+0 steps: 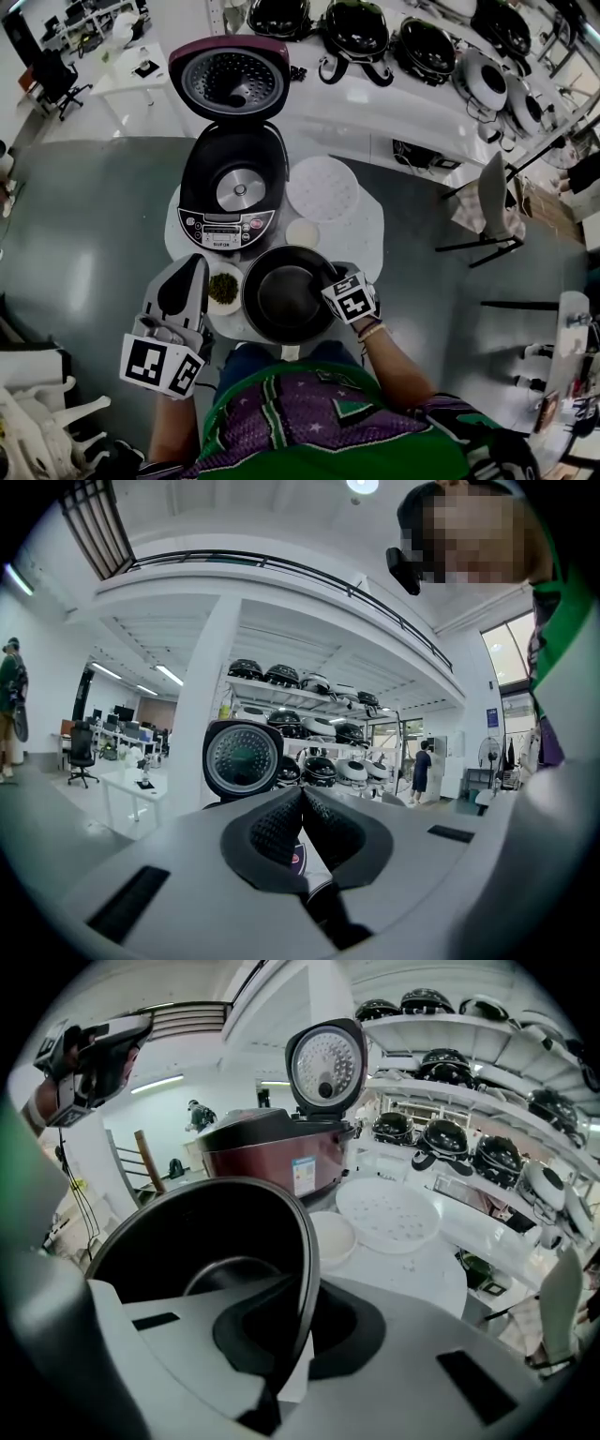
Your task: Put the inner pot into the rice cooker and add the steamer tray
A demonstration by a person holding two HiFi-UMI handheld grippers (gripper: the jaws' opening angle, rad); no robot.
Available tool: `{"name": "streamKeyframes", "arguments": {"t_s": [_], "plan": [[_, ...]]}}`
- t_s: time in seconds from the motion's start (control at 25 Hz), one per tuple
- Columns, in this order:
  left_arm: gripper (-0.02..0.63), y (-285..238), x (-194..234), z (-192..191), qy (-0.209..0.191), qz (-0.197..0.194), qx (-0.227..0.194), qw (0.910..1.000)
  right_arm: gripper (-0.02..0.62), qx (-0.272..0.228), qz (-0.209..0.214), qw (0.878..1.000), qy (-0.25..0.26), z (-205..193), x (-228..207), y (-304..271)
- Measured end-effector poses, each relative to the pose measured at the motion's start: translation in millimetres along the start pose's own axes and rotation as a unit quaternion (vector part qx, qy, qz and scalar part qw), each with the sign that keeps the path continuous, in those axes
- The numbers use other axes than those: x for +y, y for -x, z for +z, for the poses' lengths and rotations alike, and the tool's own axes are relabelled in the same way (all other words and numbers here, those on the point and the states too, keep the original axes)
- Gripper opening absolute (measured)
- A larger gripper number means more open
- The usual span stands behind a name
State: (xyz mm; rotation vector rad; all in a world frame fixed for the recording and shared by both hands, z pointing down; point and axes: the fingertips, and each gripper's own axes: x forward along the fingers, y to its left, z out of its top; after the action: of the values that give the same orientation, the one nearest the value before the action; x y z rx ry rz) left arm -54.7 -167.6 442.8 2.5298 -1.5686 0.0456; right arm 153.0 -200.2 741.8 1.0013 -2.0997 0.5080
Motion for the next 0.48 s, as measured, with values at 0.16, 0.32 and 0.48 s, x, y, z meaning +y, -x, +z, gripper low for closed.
{"name": "streamKeyframes", "arguments": {"t_s": [0.16, 0.32, 0.48], "plan": [[0.021, 4.2, -3.1, -0.7, 0.003, -0.003, 0.004, 1.0, 0.006, -0.001, 0.001, 1.0, -0.024, -1.5, -1.8, 2.2], [0.021, 11.3, -0.9, 0.8, 0.003, 0.004, 0.003, 1.0, 0.006, -0.006, 0.005, 0.999, -0.034, -1.6, -0.9, 2.3], [0.021, 16.8, 1.2, 7.3, 0.005, 0.011, -0.003, 0.9999, 0.008, -0.017, 0.009, 0.999, -0.042, 3.3, -3.9, 5.1]]}}
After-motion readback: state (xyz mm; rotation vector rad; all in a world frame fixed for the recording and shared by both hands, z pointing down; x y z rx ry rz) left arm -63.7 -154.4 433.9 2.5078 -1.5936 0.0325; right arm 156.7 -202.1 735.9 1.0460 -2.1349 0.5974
